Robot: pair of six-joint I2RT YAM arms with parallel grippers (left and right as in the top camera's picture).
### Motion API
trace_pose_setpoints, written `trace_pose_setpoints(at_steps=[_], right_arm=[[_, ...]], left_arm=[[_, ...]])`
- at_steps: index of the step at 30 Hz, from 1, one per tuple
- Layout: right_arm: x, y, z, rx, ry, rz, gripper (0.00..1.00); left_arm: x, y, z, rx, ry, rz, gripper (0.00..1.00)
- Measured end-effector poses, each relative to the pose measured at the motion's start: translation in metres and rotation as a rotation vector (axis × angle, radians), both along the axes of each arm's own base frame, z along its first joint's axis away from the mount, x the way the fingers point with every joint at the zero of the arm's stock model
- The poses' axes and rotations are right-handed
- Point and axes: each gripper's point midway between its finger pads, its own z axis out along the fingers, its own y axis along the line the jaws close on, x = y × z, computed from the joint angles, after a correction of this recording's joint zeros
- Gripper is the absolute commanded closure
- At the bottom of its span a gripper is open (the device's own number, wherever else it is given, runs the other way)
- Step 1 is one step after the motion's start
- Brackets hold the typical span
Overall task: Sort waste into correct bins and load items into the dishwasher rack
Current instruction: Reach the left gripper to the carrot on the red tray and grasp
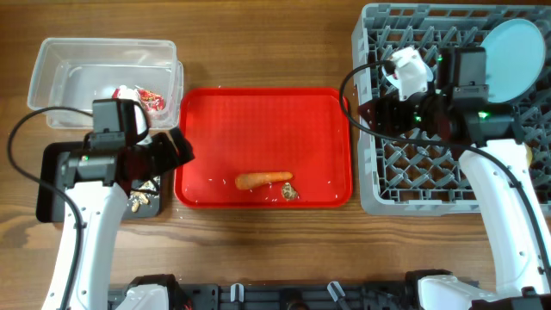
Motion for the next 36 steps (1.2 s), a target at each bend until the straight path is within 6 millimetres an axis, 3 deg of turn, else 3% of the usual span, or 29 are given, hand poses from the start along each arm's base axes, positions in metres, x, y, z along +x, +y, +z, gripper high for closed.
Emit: trace_pose_setpoints(at_steps=[8, 13, 17, 23, 25, 27, 31, 36], right_arm=[[-0.009, -0.003, -0.007, 0.002, 0.068, -0.05, 0.15], [-0.009, -0.004, -0.008, 0.001, 0.073, -0.062, 0.14], [-0.009, -0.004, -0.008, 0.002, 0.075, -0.065, 0.14], [-0.009, -0.005, -0.008, 0.004, 0.077, -0.071, 0.14], [-0.008, -0.005, -0.008, 0.003, 0.077, -0.072, 0.14], [-0.009, -0.005, -0.008, 0.003, 0.077, -0.072, 0.14], [-0.009, -0.005, -0.008, 0.003, 0.077, -0.072, 0.14], [-0.009, -0.005, -0.008, 0.003, 0.078, -0.072, 0.13]], left_arm=[[0.006, -0.084, 0.002, 0.056, -0.12, -0.496, 0.0], [-0.005, -0.14, -0.031, 0.091, -0.078, -0.793, 0.0], [-0.008, -0.165, -0.063, 0.19, -0.041, -0.923, 0.0], [-0.015, -0.166, -0.112, 0.357, 0.078, -1.0, 0.0], [-0.016, -0.161, -0.125, 0.383, 0.118, -1.0, 0.04], [-0.017, -0.157, -0.135, 0.405, 0.152, -0.998, 0.18], [-0.014, -0.157, -0.136, 0.413, 0.144, -0.993, 0.5], [-0.014, -0.155, -0.136, 0.422, 0.145, -0.988, 0.62]])
